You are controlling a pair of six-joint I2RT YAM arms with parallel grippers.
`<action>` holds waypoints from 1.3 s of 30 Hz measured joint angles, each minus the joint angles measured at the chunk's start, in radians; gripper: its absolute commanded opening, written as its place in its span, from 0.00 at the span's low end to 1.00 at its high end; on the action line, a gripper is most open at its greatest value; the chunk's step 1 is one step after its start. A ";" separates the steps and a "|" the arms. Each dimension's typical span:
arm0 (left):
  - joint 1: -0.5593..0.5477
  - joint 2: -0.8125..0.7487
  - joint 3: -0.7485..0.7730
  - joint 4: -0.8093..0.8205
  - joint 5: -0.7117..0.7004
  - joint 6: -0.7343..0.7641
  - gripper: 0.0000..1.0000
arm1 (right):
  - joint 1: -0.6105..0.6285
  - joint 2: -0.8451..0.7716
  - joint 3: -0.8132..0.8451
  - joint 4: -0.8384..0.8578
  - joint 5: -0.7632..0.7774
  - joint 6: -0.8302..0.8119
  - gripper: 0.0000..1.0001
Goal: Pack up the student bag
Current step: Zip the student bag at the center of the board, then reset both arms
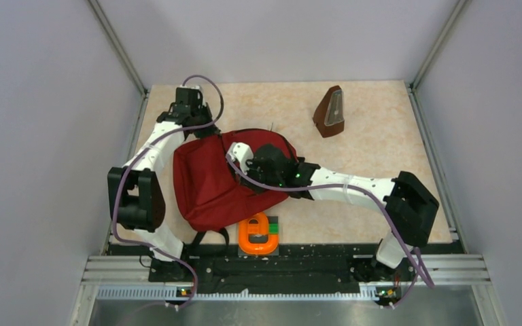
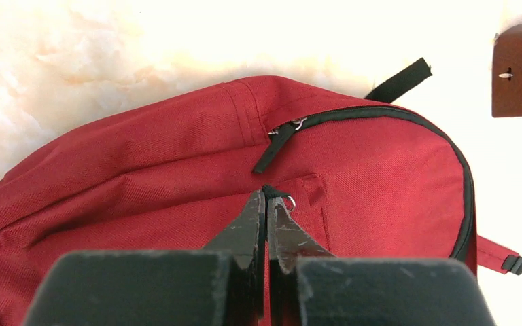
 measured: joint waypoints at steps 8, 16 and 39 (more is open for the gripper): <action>0.000 0.068 0.051 -0.045 -0.056 0.001 0.00 | -0.023 0.013 0.020 -0.019 -0.001 -0.015 0.00; 0.012 0.068 0.051 0.017 -0.100 0.013 0.86 | -0.031 0.008 0.020 -0.042 0.023 0.009 0.69; 0.044 -0.561 -0.278 0.258 -0.443 -0.005 0.95 | -0.684 -0.504 -0.175 -0.147 0.416 0.301 0.91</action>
